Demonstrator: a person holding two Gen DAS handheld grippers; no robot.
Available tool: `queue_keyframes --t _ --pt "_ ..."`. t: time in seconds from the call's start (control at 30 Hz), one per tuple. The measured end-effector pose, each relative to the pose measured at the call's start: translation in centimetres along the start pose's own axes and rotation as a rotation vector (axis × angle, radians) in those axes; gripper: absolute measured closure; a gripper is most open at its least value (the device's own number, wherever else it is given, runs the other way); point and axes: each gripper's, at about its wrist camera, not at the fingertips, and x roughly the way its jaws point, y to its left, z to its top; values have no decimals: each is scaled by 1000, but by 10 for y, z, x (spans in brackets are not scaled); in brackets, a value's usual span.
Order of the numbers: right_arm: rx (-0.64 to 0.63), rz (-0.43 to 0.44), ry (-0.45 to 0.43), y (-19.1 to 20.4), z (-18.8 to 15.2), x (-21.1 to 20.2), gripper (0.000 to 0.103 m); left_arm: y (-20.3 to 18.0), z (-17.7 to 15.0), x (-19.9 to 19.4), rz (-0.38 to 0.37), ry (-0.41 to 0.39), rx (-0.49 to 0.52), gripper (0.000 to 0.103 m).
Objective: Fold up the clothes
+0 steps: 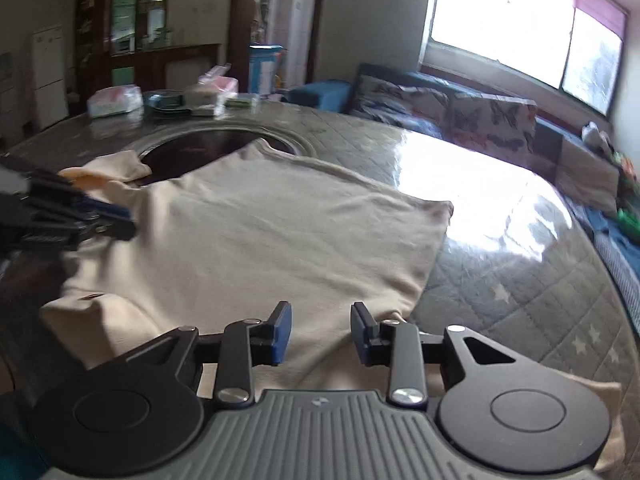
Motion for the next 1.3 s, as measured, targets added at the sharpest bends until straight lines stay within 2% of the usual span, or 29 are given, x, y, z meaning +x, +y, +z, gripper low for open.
queue_keyframes --t 0.07,0.23,0.37,0.4,0.53,0.7,0.87,0.9,0.93,1.0,1.23,1.3 --pt "17 -21 4 -4 -5 1 71 3 0 -2 -2 13 -7 83" --pt "74 -29 -29 -18 -16 -26 70 3 4 -6 -13 13 -1 83" --pt "129 -137 -25 -46 -31 -40 70 -11 7 -13 -40 -12 23 82" --pt "173 -196 -20 -63 -39 -44 70 -15 8 -15 -54 -22 29 82" --pt "314 -343 -2 -113 -60 -54 70 -37 15 -21 -102 -54 71 82" --pt "437 -478 0 -156 -81 -65 70 -56 21 -25 -172 -75 88 74" --pt "518 -462 0 -173 -98 -65 71 -75 16 -21 -214 -56 124 74" --pt "529 -454 -6 -175 -100 -65 74 -78 14 -20 -218 -53 133 74" --pt "539 -439 -12 -175 -100 -66 86 -80 12 -19 -219 -47 141 73" --pt "504 -471 -23 -170 -97 -68 97 -81 9 -18 -218 -39 148 73" --pt "460 -581 7 -168 -95 -64 98 -77 1 -14 -210 -18 150 70" --pt "455 -601 21 -167 -96 -62 94 -74 -1 -15 -209 -16 139 70"
